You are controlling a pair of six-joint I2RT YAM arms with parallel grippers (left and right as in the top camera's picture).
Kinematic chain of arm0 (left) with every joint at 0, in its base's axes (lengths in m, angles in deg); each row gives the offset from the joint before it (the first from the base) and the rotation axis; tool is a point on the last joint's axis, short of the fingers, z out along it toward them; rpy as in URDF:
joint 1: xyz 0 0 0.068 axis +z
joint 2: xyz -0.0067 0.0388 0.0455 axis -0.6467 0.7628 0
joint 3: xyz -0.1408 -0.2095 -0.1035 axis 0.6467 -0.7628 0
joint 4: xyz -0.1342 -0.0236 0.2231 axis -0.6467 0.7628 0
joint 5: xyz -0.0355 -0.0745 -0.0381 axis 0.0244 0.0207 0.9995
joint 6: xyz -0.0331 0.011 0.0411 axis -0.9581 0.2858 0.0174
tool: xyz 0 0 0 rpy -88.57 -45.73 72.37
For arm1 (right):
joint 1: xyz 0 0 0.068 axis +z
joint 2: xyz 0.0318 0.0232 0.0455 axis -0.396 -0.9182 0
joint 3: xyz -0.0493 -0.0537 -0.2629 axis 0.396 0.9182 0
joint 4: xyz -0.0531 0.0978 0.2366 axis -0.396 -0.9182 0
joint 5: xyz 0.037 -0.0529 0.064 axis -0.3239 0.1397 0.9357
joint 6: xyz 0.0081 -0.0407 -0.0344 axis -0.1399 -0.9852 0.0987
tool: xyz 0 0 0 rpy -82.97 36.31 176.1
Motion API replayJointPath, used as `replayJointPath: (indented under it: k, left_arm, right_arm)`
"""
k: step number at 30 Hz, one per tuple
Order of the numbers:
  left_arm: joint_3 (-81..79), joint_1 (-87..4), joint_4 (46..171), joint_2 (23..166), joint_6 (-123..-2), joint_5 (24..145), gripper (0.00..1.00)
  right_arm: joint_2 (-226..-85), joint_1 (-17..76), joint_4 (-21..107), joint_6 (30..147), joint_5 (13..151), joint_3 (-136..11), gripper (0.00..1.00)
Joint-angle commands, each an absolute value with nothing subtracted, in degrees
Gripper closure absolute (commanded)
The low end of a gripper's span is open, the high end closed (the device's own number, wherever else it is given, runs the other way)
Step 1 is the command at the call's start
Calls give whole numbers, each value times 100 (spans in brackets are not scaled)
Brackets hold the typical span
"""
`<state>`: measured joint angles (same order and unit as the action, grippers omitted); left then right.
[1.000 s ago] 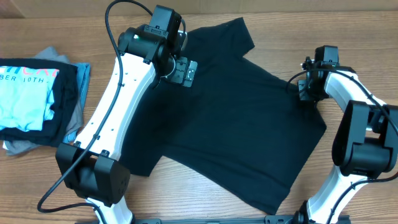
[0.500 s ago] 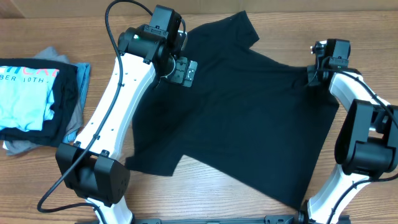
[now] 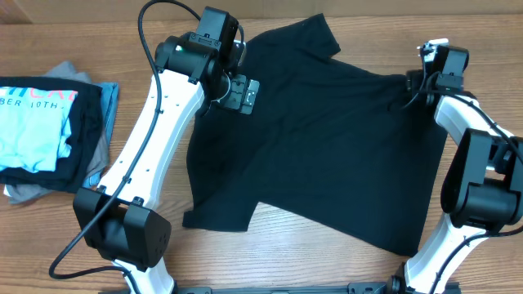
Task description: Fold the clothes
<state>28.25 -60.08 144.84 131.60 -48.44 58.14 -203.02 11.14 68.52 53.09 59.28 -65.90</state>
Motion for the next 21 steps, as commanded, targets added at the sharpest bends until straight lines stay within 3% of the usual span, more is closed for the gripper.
replayJointPath:
  k: [1,9,16,21]
  left_arm:
    - [2806,-5982,14476,13173,-4805,5755,0]
    - [2806,-5980,14478,13173,-4805,5755,0]
    - [2806,-5982,14478,13173,-4805,5755,0]
    - [2806,-5982,14478,13173,-4805,5755,0]
  right_arm:
    - [-19957,1077,6417,6231,5552,-7025,0]
    - [-18643,675,4446,7984,5541,-7841,0]
    - [-18226,-298,2527,8887,5545,-7832,0]
    - [-18252,-630,1943,9103,5908,-7830,0]
